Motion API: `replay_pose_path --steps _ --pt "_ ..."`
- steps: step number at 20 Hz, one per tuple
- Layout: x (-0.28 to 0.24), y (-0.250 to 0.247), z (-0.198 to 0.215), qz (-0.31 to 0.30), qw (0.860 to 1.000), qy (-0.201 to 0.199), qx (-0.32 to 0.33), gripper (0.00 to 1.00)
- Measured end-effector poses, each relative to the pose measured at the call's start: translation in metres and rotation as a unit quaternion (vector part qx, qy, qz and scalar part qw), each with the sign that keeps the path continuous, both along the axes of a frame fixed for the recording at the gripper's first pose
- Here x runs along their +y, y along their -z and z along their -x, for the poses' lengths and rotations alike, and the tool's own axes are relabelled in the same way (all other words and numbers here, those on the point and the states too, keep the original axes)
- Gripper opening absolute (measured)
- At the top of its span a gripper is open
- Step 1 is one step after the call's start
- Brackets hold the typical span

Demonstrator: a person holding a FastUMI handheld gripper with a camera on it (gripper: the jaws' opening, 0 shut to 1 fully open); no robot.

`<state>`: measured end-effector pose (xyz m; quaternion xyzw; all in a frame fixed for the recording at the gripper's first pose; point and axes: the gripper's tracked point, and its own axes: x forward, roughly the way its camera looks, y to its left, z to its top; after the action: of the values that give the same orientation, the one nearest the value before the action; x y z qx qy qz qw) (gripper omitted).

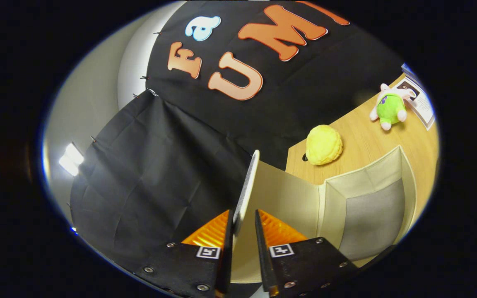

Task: Open the storage box then place both shoes into the box .Put the left shoe in first, then the right shoe, with the right side of both shoes facing outward in a uniform manner.

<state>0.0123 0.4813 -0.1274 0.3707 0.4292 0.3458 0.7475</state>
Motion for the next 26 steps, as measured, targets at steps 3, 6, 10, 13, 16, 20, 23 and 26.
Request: replay_pose_path --steps 3,6,10,13,16,20,23,26 --pt "0.000 0.006 0.008 0.016 1.000 -0.015 -0.021 0.66" --pt "-0.028 0.011 0.008 0.051 0.997 -0.010 -0.055 0.85" --pt "-0.114 0.032 -0.008 0.131 0.984 0.030 -0.115 0.98" --pt "-0.169 0.044 -0.013 0.156 0.980 0.054 -0.107 0.98" --pt "-0.233 0.063 -0.015 0.213 0.968 0.071 -0.115 0.98" --pt "-0.314 0.095 -0.010 0.295 0.945 0.085 -0.111 0.98" --pt "-0.357 0.117 0.003 0.330 0.936 0.081 -0.092 0.98" --pt "-0.390 0.142 0.015 0.358 0.927 0.076 -0.075 0.97"
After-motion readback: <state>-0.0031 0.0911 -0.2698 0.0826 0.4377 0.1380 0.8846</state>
